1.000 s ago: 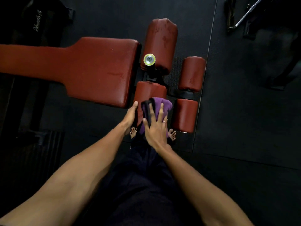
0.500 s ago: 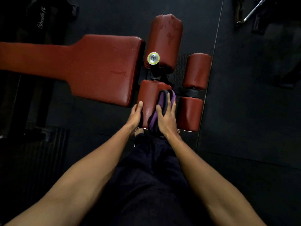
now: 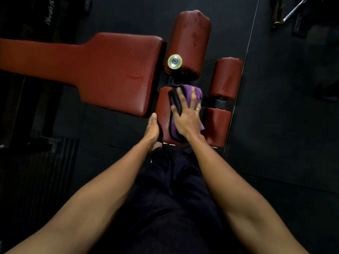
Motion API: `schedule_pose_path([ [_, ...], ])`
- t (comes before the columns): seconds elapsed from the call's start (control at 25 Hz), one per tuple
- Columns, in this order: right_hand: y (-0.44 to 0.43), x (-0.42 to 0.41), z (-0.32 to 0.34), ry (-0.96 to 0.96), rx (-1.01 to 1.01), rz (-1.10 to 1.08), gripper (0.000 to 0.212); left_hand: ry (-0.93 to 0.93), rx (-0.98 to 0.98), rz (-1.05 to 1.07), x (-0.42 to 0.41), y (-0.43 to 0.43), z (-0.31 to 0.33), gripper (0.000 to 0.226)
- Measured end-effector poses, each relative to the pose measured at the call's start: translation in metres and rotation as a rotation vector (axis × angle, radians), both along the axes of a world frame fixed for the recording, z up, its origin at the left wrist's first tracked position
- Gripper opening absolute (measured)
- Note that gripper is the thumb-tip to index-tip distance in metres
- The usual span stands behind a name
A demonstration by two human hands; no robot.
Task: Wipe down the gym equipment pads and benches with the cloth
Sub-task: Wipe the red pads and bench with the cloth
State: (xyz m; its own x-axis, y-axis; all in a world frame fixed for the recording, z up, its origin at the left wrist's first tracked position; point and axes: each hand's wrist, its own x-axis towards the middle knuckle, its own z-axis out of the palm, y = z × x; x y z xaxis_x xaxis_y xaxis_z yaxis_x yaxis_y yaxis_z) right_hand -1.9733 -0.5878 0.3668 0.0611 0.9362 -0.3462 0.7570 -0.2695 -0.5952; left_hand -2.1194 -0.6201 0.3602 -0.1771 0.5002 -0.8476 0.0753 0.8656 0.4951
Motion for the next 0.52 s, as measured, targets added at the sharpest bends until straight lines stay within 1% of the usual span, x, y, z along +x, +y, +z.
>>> schedule_pose_path([
  [0.08, -0.006, 0.011, 0.004, 0.190, -0.133, -0.194, 0.064, -0.066, -0.059, 0.003, -0.006, 0.012, 0.001, 0.071],
  [0.12, -0.018, 0.014, 0.006, 0.243, -0.185, -0.237, 0.064, -0.072, -0.082, 0.000, -0.008, 0.018, 0.003, 0.072],
  [0.2, -0.055, 0.015, 0.011, 0.258, -0.213, -0.180, 0.064, -0.064, -0.096, 0.036, -0.002, 0.022, 0.006, 0.068],
  [0.24, -0.075, 0.010, 0.013, 0.235, -0.182, -0.112, 0.063, -0.016, -0.099, 0.047, 0.004, 0.022, 0.007, 0.071],
  [0.28, -0.091, 0.004, 0.013, 0.189, -0.134, -0.041, 0.062, 0.074, -0.103, 0.033, 0.012, 0.019, 0.007, 0.074],
  [0.36, -0.100, -0.009, 0.009, 0.055, -0.033, 0.084, 0.066, 0.251, -0.088, -0.022, 0.027, 0.011, 0.012, 0.071],
  [0.4, -0.090, -0.011, 0.007, 0.017, 0.008, 0.121, 0.068, 0.292, -0.083, -0.044, 0.033, 0.005, 0.014, 0.068],
  [0.48, -0.053, -0.007, 0.000, -0.066, 0.116, 0.197, 0.062, 0.287, -0.065, -0.055, 0.035, 0.000, 0.010, 0.065],
  [0.52, -0.031, -0.001, -0.004, -0.081, 0.137, 0.194, 0.059, 0.280, -0.054, -0.051, 0.032, 0.001, 0.006, 0.066],
])
